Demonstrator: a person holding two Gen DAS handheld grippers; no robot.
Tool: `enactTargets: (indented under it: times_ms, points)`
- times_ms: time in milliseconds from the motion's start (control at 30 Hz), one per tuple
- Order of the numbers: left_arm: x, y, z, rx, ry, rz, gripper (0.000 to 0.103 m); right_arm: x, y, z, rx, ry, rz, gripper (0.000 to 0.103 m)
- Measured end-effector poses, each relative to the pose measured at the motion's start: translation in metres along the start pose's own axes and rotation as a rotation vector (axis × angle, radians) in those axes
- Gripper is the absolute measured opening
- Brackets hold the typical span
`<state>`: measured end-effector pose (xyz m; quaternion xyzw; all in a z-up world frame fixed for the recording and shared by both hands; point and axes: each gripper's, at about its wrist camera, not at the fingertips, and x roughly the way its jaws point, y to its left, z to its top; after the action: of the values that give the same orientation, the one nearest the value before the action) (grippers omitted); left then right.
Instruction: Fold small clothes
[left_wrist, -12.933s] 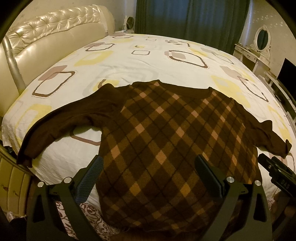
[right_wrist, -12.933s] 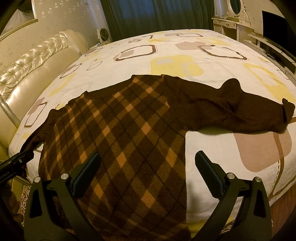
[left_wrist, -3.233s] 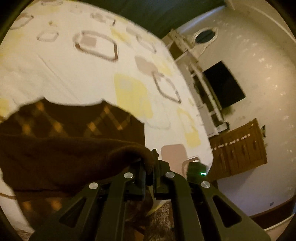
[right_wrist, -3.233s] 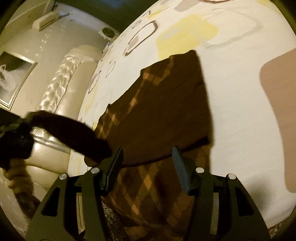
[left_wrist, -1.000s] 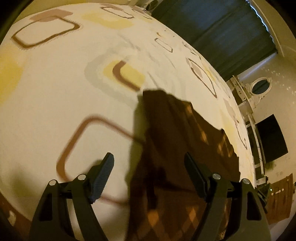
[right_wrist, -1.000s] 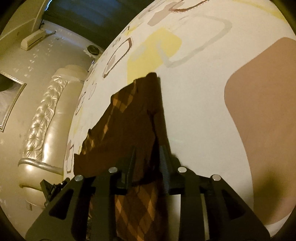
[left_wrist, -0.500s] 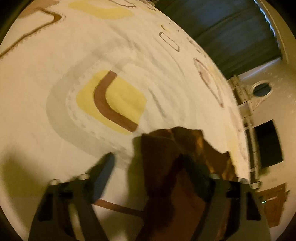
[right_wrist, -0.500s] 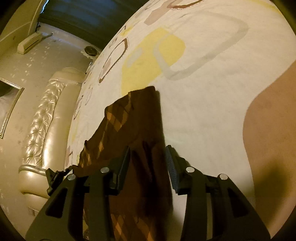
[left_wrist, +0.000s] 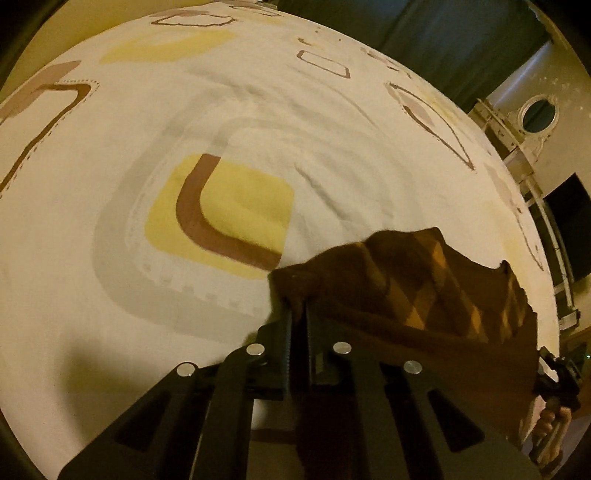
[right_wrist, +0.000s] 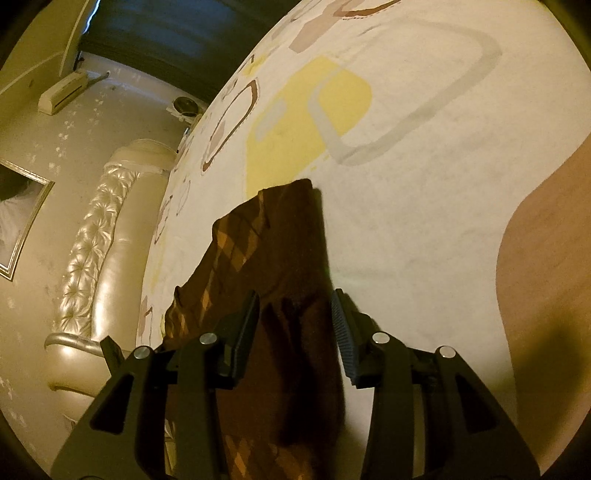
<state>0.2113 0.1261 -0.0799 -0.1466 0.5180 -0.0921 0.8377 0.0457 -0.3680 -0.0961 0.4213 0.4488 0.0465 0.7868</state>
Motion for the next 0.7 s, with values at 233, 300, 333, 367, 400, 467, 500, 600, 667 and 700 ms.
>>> enactTargets:
  times_ms: [233,300,333,367,400,467,500,600,667,700]
  points:
    - [-0.014,0.017,-0.004,-0.064,0.028,-0.131,0.014,-0.007,-0.001,-0.003,0.012,0.003,0.019,0.042]
    - [-0.027,0.028,-0.02,-0.098,0.045,-0.229,0.028,-0.013,-0.001,-0.006,0.006,0.003,0.024,0.048]
    - [-0.03,0.028,-0.028,-0.103,0.053,-0.25,0.032,-0.016,-0.001,-0.008,0.002,0.006,0.031,0.048]
    - [-0.034,0.029,-0.037,-0.103,0.06,-0.273,0.037,-0.017,-0.001,-0.009,0.0,0.01,0.036,0.048]
    - [-0.037,0.031,-0.049,-0.106,0.072,-0.301,0.04,-0.02,-0.001,-0.012,-0.003,0.017,0.045,0.049]
    - [-0.039,0.03,-0.063,-0.121,0.081,-0.327,0.044,-0.022,-0.001,-0.016,-0.004,0.028,0.052,0.05]
    - [-0.039,0.031,-0.067,-0.135,0.079,-0.341,0.046,-0.022,-0.001,-0.019,-0.004,0.039,0.06,0.051]
    - [-0.039,0.035,-0.076,-0.205,0.058,-0.386,0.051,-0.022,-0.001,-0.027,-0.007,0.065,0.067,0.053]
    - [-0.039,0.033,-0.078,-0.226,0.051,-0.394,0.051,-0.022,-0.002,-0.031,-0.009,0.069,0.07,0.054]
    - [-0.039,0.03,-0.079,-0.219,0.052,-0.382,0.045,-0.023,-0.002,-0.033,-0.005,0.068,0.073,0.054]
